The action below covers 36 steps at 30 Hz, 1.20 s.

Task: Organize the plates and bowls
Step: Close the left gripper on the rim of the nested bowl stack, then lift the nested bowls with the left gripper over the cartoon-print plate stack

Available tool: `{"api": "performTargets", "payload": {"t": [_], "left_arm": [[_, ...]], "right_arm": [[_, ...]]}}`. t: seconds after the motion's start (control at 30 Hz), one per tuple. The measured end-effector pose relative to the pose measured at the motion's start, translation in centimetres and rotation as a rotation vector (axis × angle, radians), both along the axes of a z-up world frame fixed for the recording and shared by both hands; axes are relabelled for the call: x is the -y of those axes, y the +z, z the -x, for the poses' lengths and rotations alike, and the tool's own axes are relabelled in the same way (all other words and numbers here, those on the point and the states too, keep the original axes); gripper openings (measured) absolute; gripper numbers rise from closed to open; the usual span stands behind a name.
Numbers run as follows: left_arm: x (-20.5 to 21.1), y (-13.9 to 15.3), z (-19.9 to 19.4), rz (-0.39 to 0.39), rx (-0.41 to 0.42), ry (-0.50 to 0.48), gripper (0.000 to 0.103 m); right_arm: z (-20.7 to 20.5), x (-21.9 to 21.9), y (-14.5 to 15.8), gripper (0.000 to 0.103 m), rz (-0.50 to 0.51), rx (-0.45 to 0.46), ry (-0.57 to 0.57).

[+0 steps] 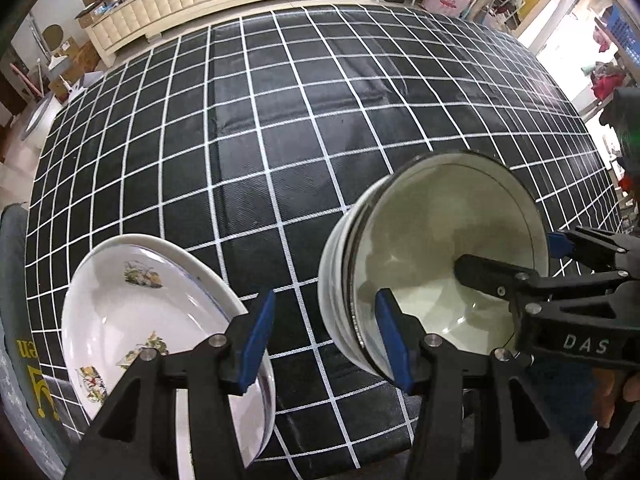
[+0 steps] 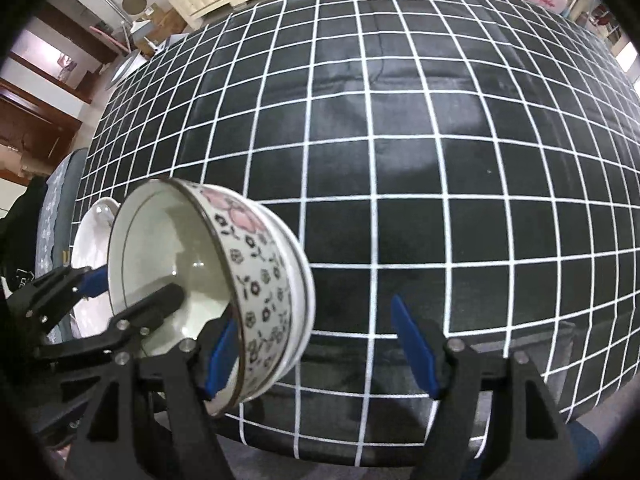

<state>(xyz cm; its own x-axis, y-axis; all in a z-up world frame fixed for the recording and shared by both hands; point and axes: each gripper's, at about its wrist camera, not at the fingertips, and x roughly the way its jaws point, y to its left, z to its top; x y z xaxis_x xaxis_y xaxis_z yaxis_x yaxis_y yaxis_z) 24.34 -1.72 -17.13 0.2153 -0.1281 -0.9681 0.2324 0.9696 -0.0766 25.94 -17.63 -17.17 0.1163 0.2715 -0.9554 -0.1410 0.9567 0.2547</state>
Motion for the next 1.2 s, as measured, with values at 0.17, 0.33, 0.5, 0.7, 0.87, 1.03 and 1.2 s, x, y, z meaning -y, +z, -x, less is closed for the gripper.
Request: {"api": "performTargets", "payload": {"t": [0.17, 0.33, 0.5, 0.7, 0.87, 1.03, 1.2], "left_arm": [[0.1, -1.0, -0.4, 0.035, -0.011, 0.001, 0.049], [-0.8, -2.7, -1.5, 0.123, -0.062, 0.035, 0.05], [-1.2, -4.0, -2.1, 0.15, -0.07, 0.036, 0.05], [-1.8, -5.0, -2.6, 0.172, -0.076, 0.046, 0.05], [-3.1, -4.8, -1.8, 0.194, -0.09, 0.062, 0.05], [-3.6, -4.9, -1.6, 0.197, -0.083, 0.052, 0.05], [-3.1, -4.3, -1.2, 0.205, -0.07, 0.032, 0.05]], "right_arm": [[-0.2, 0.2, -0.1, 0.076, -0.026, 0.007, 0.009], [-0.7, 0.4, -1.1, 0.073, -0.128, -0.044, -0.017], [-0.5, 1.0, -1.5, 0.07, -0.176, -0.058, -0.014], [-0.1, 1.8, -1.6, 0.063, -0.23, -0.085, -0.022], [0.2, 1.7, -1.7, 0.056, -0.262, -0.1, -0.028], [0.2, 1.4, -1.7, 0.056, -0.262, -0.095, -0.03], [0.1, 1.5, -1.7, 0.056, -0.276, -0.098, -0.049]]}}
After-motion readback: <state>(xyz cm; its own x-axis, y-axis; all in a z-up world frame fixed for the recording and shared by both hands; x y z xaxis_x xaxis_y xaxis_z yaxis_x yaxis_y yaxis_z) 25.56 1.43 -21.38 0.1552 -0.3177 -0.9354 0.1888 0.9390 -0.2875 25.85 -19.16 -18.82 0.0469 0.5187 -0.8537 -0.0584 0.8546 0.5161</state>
